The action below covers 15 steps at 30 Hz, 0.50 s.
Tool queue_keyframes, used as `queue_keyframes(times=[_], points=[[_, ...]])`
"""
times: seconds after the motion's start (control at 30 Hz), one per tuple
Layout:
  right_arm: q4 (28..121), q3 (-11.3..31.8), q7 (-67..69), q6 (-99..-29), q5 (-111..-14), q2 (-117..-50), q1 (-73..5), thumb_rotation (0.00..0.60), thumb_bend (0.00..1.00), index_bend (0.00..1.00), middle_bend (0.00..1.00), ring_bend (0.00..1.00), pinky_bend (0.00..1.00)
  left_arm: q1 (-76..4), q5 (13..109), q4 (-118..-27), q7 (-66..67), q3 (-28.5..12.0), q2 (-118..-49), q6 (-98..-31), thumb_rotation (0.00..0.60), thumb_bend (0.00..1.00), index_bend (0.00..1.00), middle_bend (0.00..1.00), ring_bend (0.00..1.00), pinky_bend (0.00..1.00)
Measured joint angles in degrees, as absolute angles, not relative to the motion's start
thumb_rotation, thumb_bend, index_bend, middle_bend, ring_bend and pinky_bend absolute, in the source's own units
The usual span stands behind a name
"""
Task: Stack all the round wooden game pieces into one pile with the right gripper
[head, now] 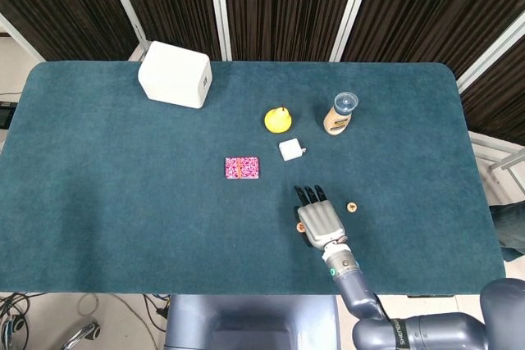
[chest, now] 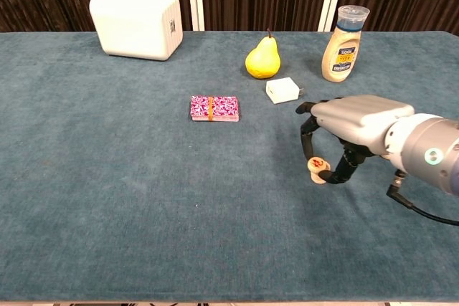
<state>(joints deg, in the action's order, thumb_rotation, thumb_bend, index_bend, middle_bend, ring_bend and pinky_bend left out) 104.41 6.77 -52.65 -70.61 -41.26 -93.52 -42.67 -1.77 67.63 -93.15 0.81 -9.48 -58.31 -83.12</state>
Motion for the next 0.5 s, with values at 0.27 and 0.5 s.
queue_keyframes(times=[0.27, 0.5], points=[[104.0, 7.5, -53.7, -71.8, -40.3, -94.4, -43.6, 0.600, 0.40, 0.52, 0.00, 0.00, 0.00, -1.7, 67.5, -93.1, 0.3, -9.6, -58.1, -83.2, 0.600, 0.09, 0.00, 0.00, 0.00, 0.05], [103.4, 7.4, -54.1, -71.4, -38.4, -94.3, -44.0, 0.600, 0.40, 0.52, 0.00, 0.00, 0.00, -1.7, 67.4, -93.1, 0.5, -9.6, -58.1, -83.1, 0.600, 0.09, 0.00, 0.00, 0.00, 0.05]])
